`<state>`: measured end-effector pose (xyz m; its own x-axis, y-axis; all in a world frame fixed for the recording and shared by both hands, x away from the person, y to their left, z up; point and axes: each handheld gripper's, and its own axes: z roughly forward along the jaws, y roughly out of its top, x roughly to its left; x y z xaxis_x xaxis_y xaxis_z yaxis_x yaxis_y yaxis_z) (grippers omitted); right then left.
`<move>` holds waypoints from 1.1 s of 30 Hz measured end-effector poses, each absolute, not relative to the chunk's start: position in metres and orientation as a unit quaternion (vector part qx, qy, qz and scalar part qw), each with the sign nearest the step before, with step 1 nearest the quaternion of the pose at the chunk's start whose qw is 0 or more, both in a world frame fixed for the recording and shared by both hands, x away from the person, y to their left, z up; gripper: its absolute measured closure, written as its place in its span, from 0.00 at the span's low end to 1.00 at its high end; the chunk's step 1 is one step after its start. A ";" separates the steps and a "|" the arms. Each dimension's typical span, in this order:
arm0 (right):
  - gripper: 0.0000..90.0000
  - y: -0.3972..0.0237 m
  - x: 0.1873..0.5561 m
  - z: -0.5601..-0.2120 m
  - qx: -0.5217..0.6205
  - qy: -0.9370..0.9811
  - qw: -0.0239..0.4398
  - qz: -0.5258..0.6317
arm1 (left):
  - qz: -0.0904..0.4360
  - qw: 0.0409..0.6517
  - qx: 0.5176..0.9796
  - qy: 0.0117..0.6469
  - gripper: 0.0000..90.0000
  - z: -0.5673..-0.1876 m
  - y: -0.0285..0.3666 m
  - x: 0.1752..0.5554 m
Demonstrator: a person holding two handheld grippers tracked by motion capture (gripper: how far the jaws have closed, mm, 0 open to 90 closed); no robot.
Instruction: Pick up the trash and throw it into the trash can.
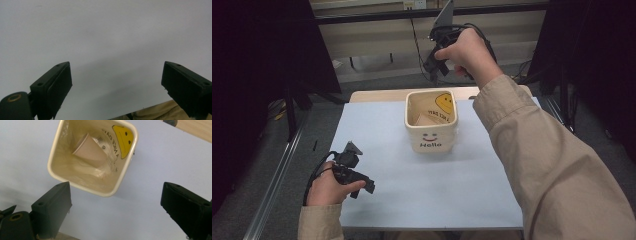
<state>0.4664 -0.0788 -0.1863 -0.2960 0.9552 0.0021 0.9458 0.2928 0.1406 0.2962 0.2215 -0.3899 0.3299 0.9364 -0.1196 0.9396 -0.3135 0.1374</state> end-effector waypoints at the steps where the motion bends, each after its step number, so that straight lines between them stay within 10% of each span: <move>1: 0.11 -0.080 0.466 -0.183 0.593 0.802 0.044 0.058 | -0.007 0.093 0.810 0.579 0.10 -0.390 0.221 0.296; 33: 0.10 -0.147 0.413 -0.178 0.596 0.797 0.093 0.042 | -0.004 0.096 0.807 0.582 0.10 -0.387 0.219 0.296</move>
<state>0.4134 -0.1473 -0.1778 -0.2729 0.9571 -0.0971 0.9414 0.2865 0.1778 0.2963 0.2194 -0.3872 0.3222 0.9394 -0.1174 0.9408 -0.3039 0.1504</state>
